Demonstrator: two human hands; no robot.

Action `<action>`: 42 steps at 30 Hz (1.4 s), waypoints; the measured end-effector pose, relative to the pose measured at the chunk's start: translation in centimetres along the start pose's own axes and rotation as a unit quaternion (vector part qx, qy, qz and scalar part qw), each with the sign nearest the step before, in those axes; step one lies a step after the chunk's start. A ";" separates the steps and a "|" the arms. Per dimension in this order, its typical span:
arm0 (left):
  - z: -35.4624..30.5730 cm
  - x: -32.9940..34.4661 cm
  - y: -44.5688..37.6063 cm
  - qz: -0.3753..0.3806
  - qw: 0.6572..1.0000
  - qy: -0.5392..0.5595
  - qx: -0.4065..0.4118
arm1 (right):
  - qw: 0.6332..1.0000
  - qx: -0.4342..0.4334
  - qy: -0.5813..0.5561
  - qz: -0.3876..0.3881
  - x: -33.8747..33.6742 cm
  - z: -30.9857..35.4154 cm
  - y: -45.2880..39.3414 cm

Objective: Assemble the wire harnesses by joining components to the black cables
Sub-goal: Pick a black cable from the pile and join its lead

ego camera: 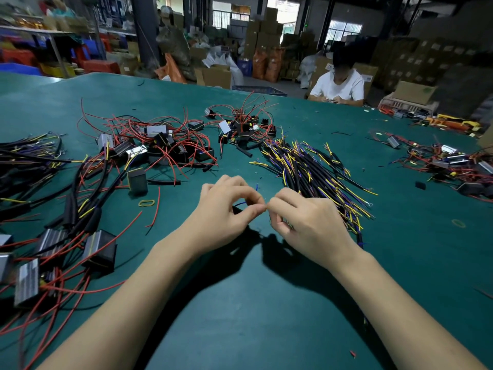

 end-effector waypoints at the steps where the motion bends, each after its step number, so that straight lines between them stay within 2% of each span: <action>1: 0.2 -0.2 0.0 -0.007 1.000 -0.006 -0.004 | 0.999 0.026 -0.022 0.005 0.1 -0.6 0.1; 3: 0.3 -0.4 0.0 -0.021 0.999 -0.026 0.000 | 0.989 0.094 -0.114 0.014 0.5 -2.1 0.4; 5: 0.0 -0.4 0.1 -0.039 0.998 -0.047 0.012 | 0.958 0.164 -0.236 0.006 1.0 -3.5 0.7; 9: -0.6 -0.7 0.3 -0.075 0.994 -0.074 0.038 | 0.845 0.324 -0.425 0.006 3.1 -6.0 1.9; 12: -1.1 -0.7 0.4 -0.081 0.990 -0.100 0.059 | 0.789 0.368 -0.491 0.033 4.2 -6.5 2.7; 16: -1.6 -0.6 0.4 -0.074 0.986 -0.126 0.076 | 0.769 0.379 -0.511 0.053 4.6 -6.6 2.9; 23: -2.0 -0.6 0.5 -0.079 0.982 -0.144 0.090 | 0.792 0.364 -0.488 0.048 4.5 -6.6 2.6; 28: -2.5 -0.9 0.7 -0.101 0.973 -0.176 0.112 | 0.779 0.377 -0.498 0.047 4.5 -6.7 2.8; 35: -2.8 -0.8 0.8 -0.104 0.969 -0.194 0.116 | 0.801 0.368 -0.470 0.043 4.2 -6.6 2.6; 37: -2.8 -0.5 0.7 -0.091 0.969 -0.201 0.110 | 0.832 0.364 -0.416 0.048 3.8 -6.7 2.5; 38: -2.8 -0.3 0.7 -0.083 0.970 -0.203 0.106 | 0.866 0.345 -0.358 0.058 3.4 -6.5 2.3; 40: -2.8 0.1 0.6 -0.069 0.972 -0.204 0.096 | 0.949 0.254 -0.171 0.074 2.2 -5.0 1.2; 41: -2.7 0.2 0.5 -0.065 0.973 -0.204 0.086 | 0.978 0.190 -0.066 0.063 1.5 -3.8 0.6; 42: -2.5 0.3 0.5 -0.061 0.975 -0.200 0.072 | 0.990 0.135 0.017 0.044 1.0 -2.6 0.2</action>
Point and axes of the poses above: each hand's wrist, its own y-axis away from the middle knuckle, its own x-axis out of the palm, z = x × y, the point moved 10 cm from there along -y, towards the middle knuckle, and after that the axes turned 12 degrees about -y, right-handed, at the moved point
